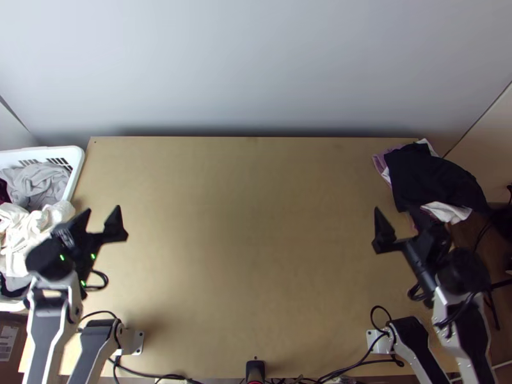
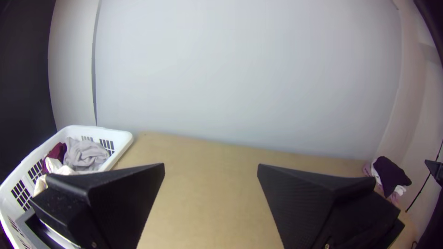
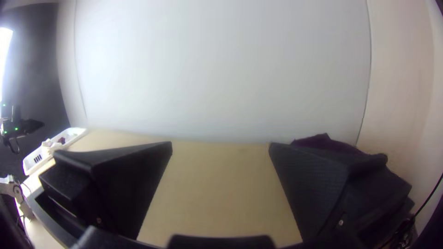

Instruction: Fold the t-shirt

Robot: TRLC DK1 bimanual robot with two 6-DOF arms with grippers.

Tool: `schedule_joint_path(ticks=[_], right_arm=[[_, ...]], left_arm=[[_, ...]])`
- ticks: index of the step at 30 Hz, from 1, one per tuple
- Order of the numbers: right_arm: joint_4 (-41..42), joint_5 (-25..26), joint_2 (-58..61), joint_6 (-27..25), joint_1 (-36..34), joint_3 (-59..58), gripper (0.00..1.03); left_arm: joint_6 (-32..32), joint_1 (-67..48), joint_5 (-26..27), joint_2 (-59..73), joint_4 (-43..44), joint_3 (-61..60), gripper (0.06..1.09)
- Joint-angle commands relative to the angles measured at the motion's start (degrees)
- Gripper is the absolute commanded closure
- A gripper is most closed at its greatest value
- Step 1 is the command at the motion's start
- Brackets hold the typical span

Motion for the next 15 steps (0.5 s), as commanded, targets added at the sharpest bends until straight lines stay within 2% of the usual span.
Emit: schedule_joint_path(ticks=[1, 4, 8, 13, 15], right_arm=[[-7.0, 0.1, 18.5, 0.6, 1.3, 25.9, 0.05], [-8.6, 0.1, 26.2, 0.1, 1.3, 36.5, 0.05], [-9.9, 0.1, 33.8, -0.9, 1.3, 46.6, 0.05], [-11.2, 0.6, 43.9, -1.7, 1.0, 57.0, 0.05], [-11.3, 1.8, 47.1, -2.0, 0.5, 60.1, 0.05]], left_arm=[[0.0, -1.5, 0.0, 16.9, -10.7, 28.1, 0.11], [0.3, -2.9, -0.1, 22.1, -17.7, 40.1, 0.11], [1.0, -4.3, -0.1, 27.6, -21.3, 49.2, 0.11], [1.2, -4.4, -0.2, 36.6, -22.7, 57.6, 0.11], [1.3, -4.3, -2.1, 39.8, -21.6, 59.7, 0.11]])
